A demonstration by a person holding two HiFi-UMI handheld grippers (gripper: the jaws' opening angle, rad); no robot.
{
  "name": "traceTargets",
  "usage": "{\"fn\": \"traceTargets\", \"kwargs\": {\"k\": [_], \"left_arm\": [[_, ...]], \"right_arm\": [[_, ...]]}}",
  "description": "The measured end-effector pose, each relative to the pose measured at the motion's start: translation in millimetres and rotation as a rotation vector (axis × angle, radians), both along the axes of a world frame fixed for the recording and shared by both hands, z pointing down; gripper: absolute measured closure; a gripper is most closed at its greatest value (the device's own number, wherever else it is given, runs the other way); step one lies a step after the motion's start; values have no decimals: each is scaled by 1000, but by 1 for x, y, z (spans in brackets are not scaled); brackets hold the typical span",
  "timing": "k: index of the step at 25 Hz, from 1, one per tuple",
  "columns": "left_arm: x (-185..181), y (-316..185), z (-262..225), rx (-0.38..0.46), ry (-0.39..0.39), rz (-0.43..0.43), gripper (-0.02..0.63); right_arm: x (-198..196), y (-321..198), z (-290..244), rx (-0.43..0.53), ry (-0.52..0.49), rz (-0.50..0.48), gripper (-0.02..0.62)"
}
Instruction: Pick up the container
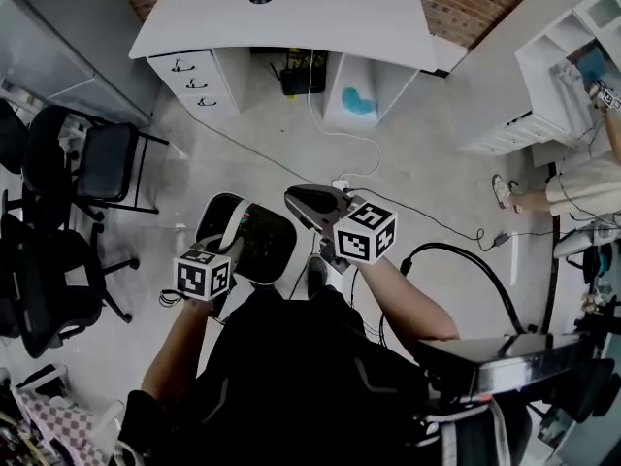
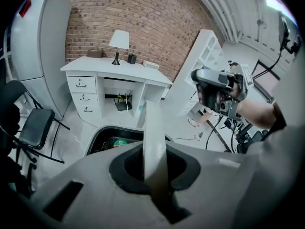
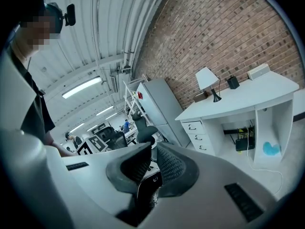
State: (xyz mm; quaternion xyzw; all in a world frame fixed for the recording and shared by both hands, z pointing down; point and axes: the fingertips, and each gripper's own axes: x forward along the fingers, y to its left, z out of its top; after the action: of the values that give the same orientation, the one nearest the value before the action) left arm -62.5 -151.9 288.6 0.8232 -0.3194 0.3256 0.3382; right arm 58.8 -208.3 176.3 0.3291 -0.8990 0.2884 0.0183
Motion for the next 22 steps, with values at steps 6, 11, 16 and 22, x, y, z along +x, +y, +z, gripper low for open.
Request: {"fn": "traceTargets", "kwargs": {"k": [6,11,16,22], "left_arm": [[-10,-1,-23,25,1,1,569],[-14,-2,-45,40,5,-24,569],[-9,-2,-62,59,22,-23,569],[-7,-6,-85,99,26,-43,569]], "right_arm": [[-8,3,-23,39,5,10,560],[-10,8,-48,104,50,15,568],[1,12,-70,156,74,89,581],[11,15,-97,237,126,153,586]]}}
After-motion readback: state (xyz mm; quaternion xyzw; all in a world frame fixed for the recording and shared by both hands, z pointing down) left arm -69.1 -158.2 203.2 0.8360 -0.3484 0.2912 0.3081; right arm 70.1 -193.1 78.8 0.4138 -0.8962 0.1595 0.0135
